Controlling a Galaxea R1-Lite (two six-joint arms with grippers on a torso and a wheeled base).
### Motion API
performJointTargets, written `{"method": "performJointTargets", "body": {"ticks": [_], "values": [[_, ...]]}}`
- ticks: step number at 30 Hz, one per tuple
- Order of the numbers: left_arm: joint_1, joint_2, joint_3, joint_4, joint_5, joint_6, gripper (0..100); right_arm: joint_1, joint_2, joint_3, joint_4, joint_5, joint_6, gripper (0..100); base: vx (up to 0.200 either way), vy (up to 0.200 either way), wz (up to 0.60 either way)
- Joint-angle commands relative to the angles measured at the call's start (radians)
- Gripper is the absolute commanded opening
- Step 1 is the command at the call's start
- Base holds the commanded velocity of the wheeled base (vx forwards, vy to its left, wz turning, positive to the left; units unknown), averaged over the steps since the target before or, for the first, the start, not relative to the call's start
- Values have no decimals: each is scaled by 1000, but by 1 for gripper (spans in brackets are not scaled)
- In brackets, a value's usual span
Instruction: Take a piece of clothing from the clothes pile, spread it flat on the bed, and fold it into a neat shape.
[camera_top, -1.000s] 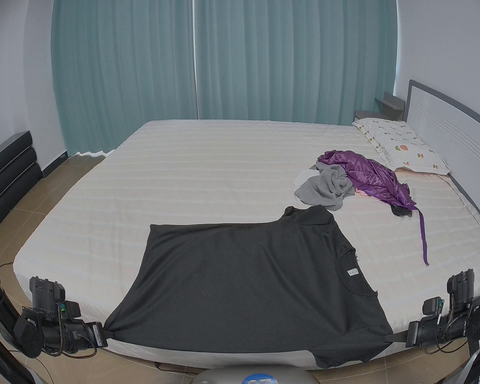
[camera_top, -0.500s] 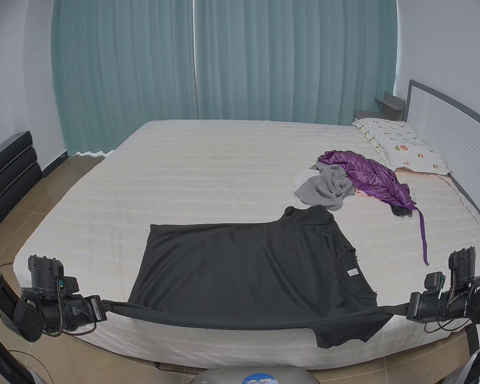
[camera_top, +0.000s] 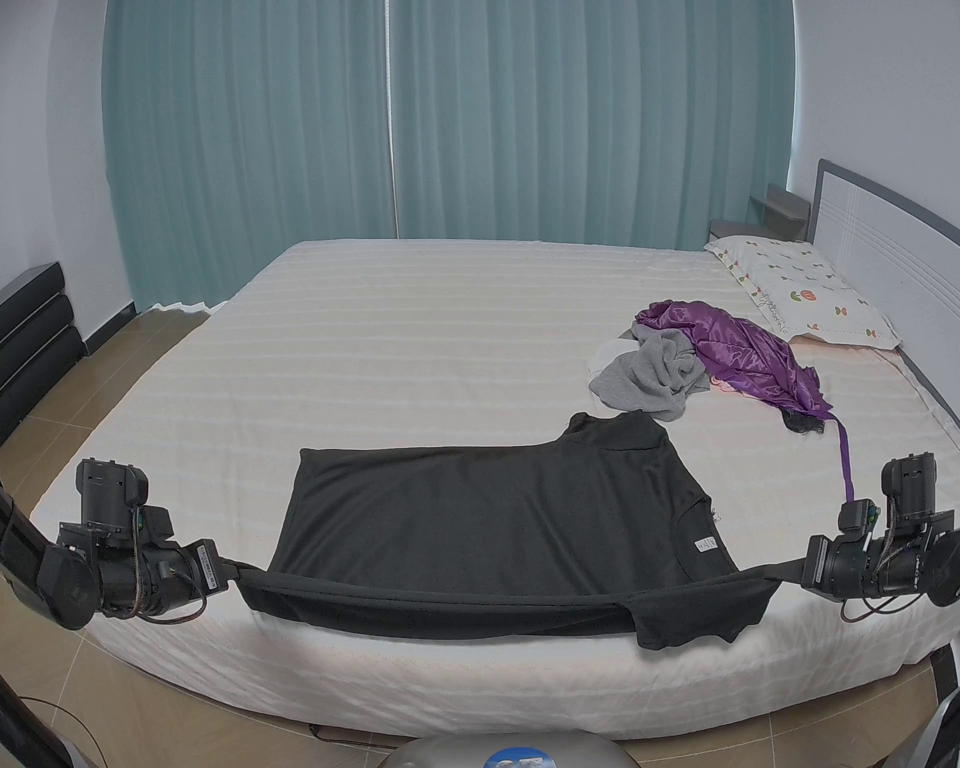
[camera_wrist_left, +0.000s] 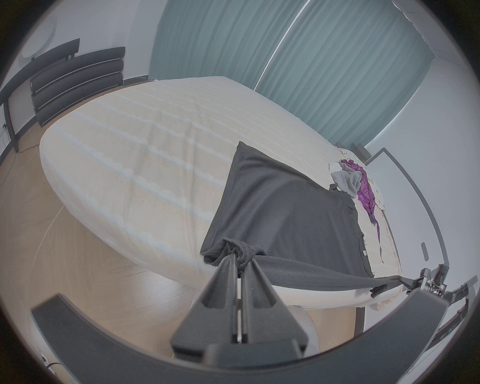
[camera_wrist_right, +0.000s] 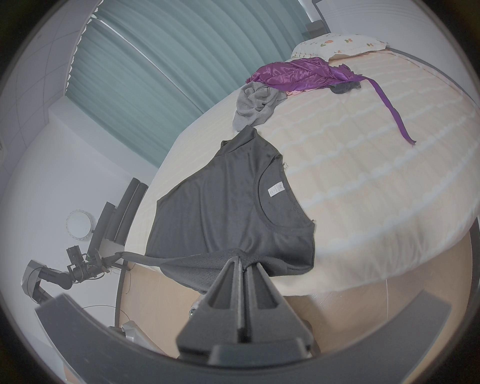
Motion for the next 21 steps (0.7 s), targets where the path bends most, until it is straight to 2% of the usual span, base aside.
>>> {"method": "performJointTargets", "body": {"ticks": [1,21], "values": [[-10,47,-59,23,6,-2,0,0,76,-47,-1,-1,0,0,0,0,0],[-12,235,-220,43,16,-4,0,26,263,-231,10,-10,17,0,0,0,0]]}}
